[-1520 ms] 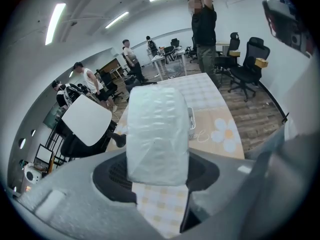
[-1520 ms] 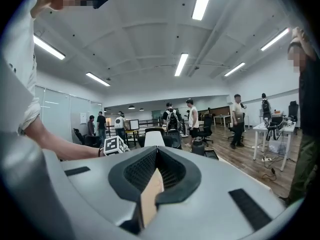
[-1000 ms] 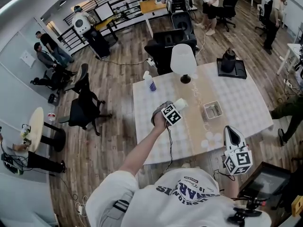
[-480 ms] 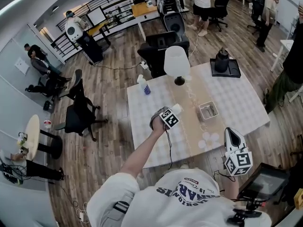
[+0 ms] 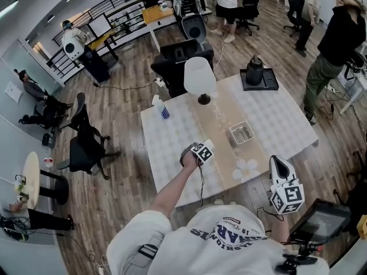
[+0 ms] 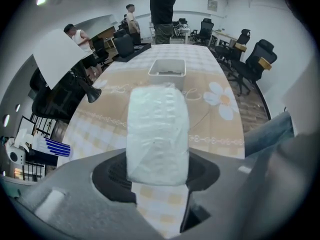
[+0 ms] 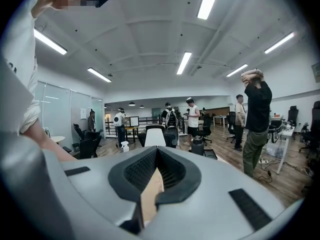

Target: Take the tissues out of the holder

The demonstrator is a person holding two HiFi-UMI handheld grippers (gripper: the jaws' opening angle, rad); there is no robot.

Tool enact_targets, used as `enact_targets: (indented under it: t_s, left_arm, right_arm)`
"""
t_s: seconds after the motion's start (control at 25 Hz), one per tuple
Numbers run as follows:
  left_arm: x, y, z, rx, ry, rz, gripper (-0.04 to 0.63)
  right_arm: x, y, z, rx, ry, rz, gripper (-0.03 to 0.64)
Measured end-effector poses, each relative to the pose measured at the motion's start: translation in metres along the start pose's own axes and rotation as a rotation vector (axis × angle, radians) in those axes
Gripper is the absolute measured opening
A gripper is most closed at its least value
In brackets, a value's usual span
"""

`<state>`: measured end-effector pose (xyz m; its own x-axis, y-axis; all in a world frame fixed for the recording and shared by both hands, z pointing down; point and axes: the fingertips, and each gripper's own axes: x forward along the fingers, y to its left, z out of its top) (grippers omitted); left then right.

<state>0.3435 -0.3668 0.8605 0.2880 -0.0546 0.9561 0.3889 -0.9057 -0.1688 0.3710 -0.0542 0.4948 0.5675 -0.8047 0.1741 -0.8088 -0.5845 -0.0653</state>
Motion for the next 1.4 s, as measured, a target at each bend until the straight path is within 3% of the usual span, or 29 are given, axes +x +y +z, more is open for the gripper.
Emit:
enact_targets:
  t_s: [0.32,0.72,1.12,1.4]
  left_arm:
    - [0.046,-0.005,-0.012,0.016,0.084,0.007,0.247]
    - [0.058,-0.009,-0.012,0.018,0.107,-0.005,0.247]
    - [0.044,-0.022,-0.004,0.020,0.082,-0.001,0.265]
    - [0.024,-0.008,0.010,0.027,0.001,0.033,0.310]
  right_arm:
    - [-0.013,-0.020,0.001,-0.004,0.011,-0.075,0.009]
    - [-0.020,-0.026,0.000,-0.004,0.014,-0.096,0.009]
    - [-0.033,-0.023,0.005,0.013,0.021,-0.080,0.009]
    - [-0.021,-0.015,-0.001,0.018,0.016,-0.046,0.009]
